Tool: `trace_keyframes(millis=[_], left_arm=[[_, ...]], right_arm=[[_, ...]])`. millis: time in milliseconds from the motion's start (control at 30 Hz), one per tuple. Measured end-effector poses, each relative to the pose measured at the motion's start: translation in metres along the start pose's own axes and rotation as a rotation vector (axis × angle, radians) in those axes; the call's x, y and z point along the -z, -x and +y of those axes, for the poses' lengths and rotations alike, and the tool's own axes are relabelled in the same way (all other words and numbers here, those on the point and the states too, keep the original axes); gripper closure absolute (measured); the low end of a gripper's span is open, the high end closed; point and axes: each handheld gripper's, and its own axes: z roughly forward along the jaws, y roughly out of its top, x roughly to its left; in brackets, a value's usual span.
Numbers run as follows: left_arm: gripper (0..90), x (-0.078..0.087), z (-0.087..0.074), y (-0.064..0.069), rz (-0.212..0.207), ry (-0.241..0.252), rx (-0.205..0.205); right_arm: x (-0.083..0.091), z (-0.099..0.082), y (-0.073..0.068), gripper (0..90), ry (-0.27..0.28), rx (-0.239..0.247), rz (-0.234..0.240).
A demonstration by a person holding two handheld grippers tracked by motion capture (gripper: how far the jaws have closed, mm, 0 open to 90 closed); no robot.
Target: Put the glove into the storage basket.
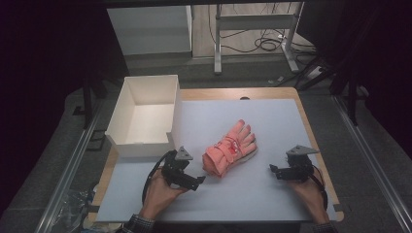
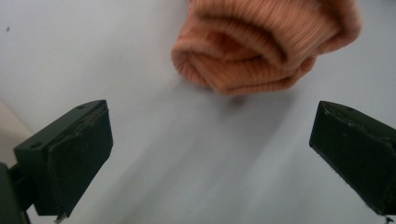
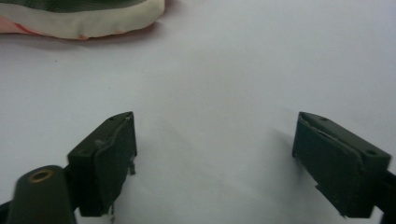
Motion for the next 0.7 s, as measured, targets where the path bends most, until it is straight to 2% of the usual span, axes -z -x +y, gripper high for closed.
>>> trace_keyframes(millis=[100, 200, 233, 267, 300, 333, 367, 400, 500, 567, 600, 700], left_arm=[[0.0, 0.002, 0.006, 0.002, -0.002, -0.004, -0.012], [0.0, 0.004, 0.021, 0.006, -0.010, -0.002, -0.026], [0.0, 0.004, 0.021, 0.006, -0.010, -0.002, -0.026], [0.0, 0.004, 0.029, 0.009, -0.009, -0.007, -0.040], [0.0, 0.004, 0.029, 0.009, -0.009, -0.007, -0.040], [0.0, 0.003, 0.037, 0.011, -0.009, -0.006, -0.048], [0.0, 0.003, 0.037, 0.011, -0.009, -0.006, -0.048], [0.0, 0.001, 0.045, 0.012, -0.011, -0.008, -0.061], [0.0, -0.002, 0.053, 0.013, -0.015, -0.005, -0.067], [0.0, -0.008, 0.065, 0.015, -0.017, -0.005, -0.081], [0.0, -0.008, 0.065, 0.015, -0.017, -0.005, -0.081], [0.0, -0.020, 0.081, 0.017, -0.011, -0.015, -0.098]], right_arm=[[0.000, 0.000, 0.000, 11.9, -0.002, -0.004, 0.000], [-0.001, 0.000, 0.000, 11.1, -0.004, -0.008, -0.004], [-0.001, 0.000, 0.000, 11.1, -0.004, -0.008, -0.004], [-0.001, 0.000, 0.001, 11.1, -0.004, -0.008, -0.004], [-0.001, 0.000, 0.001, 11.1, -0.004, -0.008, -0.004], [-0.001, -0.001, 0.001, 11.1, -0.003, -0.008, -0.004], [-0.001, -0.001, 0.001, 11.1, -0.003, -0.008, -0.004], [-0.001, -0.001, 0.001, 11.1, -0.002, -0.007, -0.004], [-0.001, -0.001, 0.001, 11.1, -0.002, -0.007, -0.004], [-0.001, -0.001, 0.001, 11.1, -0.001, -0.007, -0.004], [-0.001, -0.001, 0.001, 11.1, -0.001, -0.008, -0.004], [-0.001, -0.001, 0.001, 11.1, 0.000, -0.008, -0.004]])
